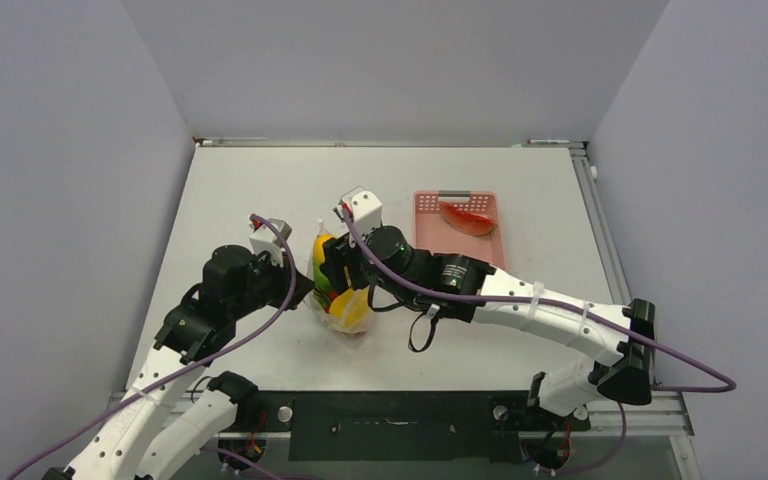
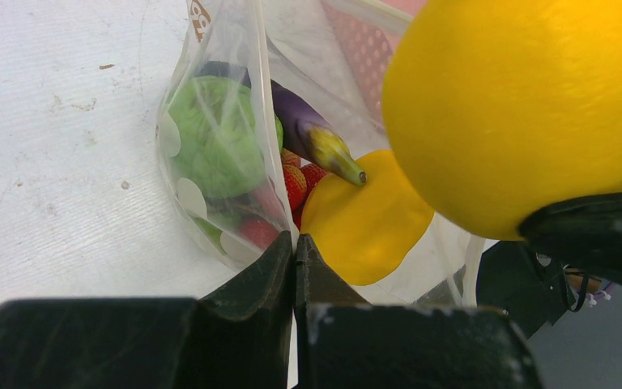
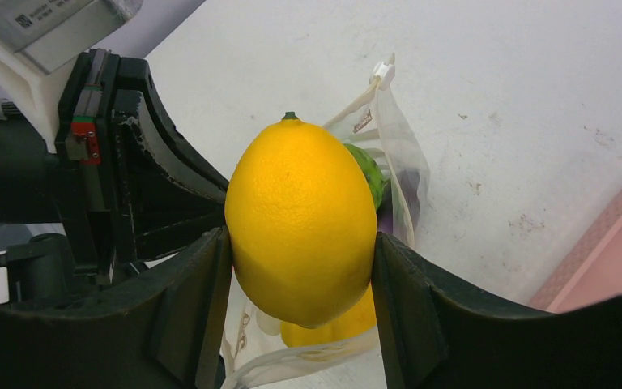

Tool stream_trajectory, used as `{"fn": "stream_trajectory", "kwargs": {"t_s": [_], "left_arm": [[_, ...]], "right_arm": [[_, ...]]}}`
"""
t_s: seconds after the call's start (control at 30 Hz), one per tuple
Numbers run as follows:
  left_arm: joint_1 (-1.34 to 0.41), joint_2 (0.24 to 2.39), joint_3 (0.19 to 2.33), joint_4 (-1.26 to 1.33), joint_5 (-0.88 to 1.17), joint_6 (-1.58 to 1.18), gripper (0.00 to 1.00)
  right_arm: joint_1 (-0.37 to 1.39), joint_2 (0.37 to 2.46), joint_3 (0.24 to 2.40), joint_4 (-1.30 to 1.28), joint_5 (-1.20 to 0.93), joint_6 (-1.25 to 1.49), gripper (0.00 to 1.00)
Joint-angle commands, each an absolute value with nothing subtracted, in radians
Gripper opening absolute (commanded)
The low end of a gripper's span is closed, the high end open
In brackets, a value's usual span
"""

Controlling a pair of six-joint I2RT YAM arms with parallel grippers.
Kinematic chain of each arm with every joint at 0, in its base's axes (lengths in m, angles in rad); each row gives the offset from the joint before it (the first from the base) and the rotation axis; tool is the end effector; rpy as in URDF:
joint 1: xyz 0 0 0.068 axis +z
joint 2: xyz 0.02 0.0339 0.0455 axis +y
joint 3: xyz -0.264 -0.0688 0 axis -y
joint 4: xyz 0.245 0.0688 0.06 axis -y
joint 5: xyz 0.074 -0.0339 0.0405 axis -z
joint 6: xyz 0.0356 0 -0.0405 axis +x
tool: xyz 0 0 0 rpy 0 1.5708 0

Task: Place the food in the zip-top bag and seal the zipper
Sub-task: Place the fake fruit in the zipper food storage bag.

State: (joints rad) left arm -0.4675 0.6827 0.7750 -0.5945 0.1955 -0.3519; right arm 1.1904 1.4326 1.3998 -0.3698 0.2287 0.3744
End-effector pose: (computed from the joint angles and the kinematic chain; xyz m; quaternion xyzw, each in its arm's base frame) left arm 0.1300 -0.0734 0.3100 0.0991 0.8522 -0.2789 0.4314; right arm 0.1302 0.3038 0.3843 -0.2711 0.7857 0.3187 0.4556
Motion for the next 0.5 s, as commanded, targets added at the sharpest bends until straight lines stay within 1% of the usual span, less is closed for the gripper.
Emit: {"fn": "stream_trajectory", "kwargs": {"t_s": [0.0,0.13,0.27,0.47], "left_arm": [[-0.463,0.673,0.778,-0.566,0.208,-0.347,0.0],[-0.463,0.673,0.779,-0.567,0.208,-0.346,0.0],[-0.463,0.672,0.778,-0.568,0.206,-0.347,0.0],[-0.463,0.672,0.778,-0.566,0.209,-0.347,0.0]], "right_arm": [[1.22,1.49,1.49,-0.389,0.338,0.339,0.33],[1.228,1.543,1.527,-0.421,0.397,0.33,0.35],[1.228,1.58,1.549,-0.453,0.458,0.328,0.4],[1.228,1.623,1.573,-0.5,0.509,0.329,0.59]]}}
